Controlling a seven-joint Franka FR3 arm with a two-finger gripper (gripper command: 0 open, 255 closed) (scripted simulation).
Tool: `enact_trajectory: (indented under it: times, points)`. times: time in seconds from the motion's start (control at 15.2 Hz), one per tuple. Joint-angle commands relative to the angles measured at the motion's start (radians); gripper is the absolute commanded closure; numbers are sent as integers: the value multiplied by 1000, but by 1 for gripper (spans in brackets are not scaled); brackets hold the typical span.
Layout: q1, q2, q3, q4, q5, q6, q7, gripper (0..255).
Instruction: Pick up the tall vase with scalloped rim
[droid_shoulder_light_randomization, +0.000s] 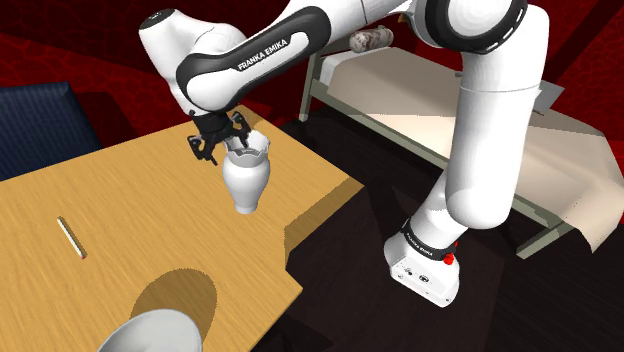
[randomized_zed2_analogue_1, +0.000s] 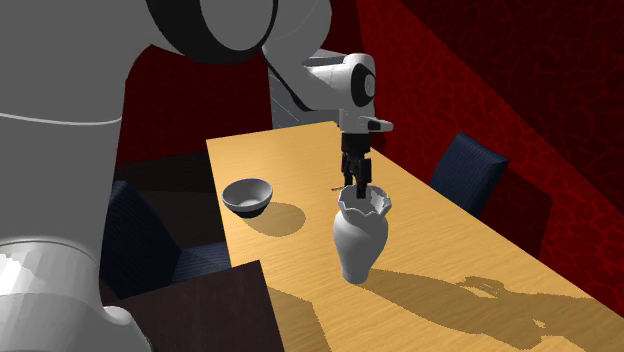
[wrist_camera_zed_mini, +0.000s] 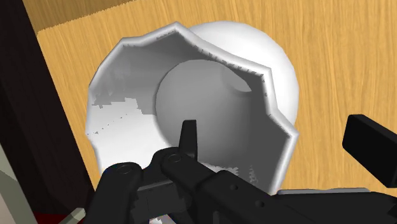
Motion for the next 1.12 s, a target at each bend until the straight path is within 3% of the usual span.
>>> enact_trajectory:
  times: [0.0, 0.07, 0.66, 1.06]
  points:
    - [0, 6, -2, -3, -3, 8, 2, 0]
    - [0, 5, -1, -6, -3, 11, 4, 255]
    - [0, 6, -1, -3, -3, 8, 2, 255]
    - [-4, -34, 7, 23, 17, -52, -20, 255]
